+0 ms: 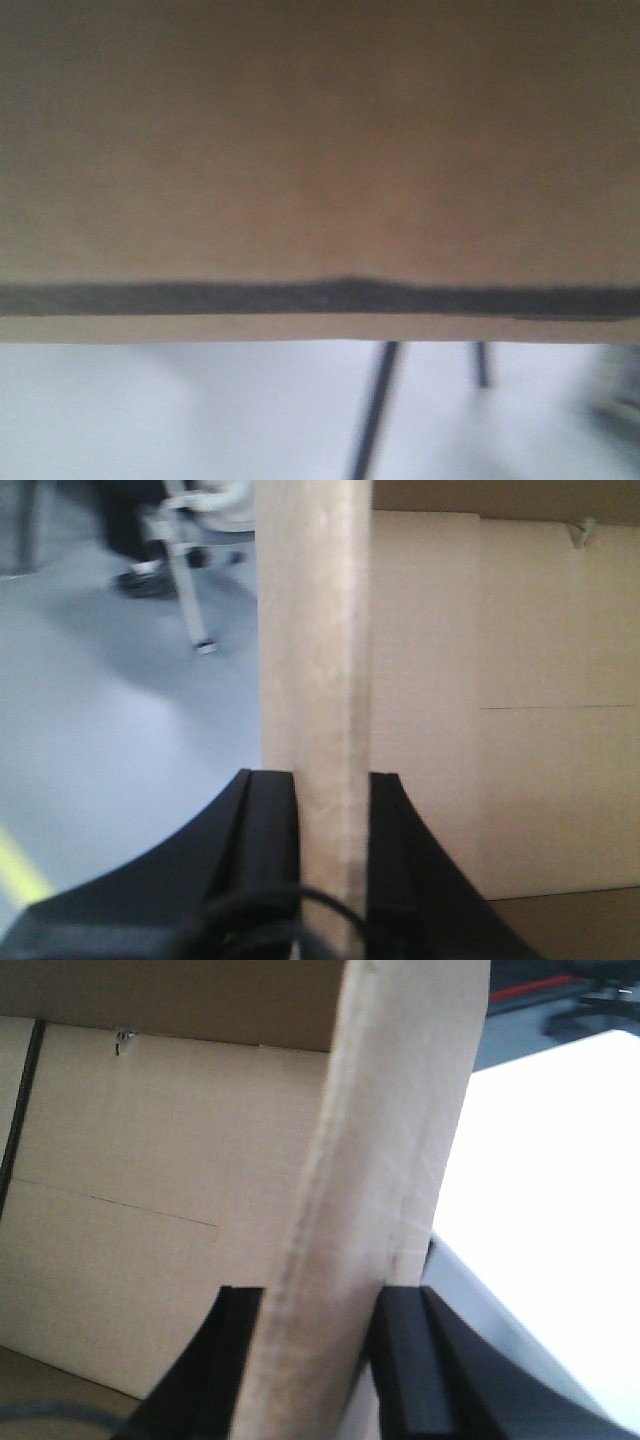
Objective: Grab box from left shelf to table start
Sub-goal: 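Carry the box with both grippers over the white table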
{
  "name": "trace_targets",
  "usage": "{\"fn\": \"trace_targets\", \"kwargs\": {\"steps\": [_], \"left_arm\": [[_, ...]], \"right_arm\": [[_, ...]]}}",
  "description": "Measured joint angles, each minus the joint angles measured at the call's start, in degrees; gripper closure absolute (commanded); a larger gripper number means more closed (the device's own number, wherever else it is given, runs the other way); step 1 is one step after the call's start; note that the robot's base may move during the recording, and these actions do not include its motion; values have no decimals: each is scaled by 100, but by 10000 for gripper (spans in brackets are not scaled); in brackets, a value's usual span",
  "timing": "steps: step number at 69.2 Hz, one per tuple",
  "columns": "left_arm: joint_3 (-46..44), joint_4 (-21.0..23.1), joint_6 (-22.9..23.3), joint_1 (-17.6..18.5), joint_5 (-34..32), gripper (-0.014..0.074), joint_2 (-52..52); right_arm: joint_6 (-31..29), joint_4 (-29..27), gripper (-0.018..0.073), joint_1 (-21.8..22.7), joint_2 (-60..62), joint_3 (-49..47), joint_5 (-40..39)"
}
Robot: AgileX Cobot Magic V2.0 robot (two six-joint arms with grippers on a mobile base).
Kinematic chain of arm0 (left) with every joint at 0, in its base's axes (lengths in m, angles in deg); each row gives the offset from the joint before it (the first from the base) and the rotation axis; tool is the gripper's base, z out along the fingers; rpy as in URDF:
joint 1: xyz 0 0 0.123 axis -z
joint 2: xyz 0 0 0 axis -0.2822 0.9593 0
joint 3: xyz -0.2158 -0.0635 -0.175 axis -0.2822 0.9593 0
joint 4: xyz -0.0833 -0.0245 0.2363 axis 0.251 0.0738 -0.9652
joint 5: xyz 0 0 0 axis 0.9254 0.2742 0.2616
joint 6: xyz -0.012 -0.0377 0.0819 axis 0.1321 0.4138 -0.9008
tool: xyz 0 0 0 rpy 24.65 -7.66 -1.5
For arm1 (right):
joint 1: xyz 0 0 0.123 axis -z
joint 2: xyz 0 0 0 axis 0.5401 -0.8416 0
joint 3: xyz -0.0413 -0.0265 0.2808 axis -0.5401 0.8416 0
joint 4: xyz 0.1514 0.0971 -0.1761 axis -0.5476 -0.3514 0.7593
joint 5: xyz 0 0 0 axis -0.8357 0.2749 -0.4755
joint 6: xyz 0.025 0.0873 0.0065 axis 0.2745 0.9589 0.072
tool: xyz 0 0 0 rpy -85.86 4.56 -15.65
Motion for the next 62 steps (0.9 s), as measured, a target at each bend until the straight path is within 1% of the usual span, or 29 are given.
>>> {"fn": "trace_targets", "kwargs": {"steps": [62], "left_arm": [[0, 19, 0, 0, 0, 688, 0]], "right_arm": [[0, 0, 540, 0, 0, 0, 0]]}}
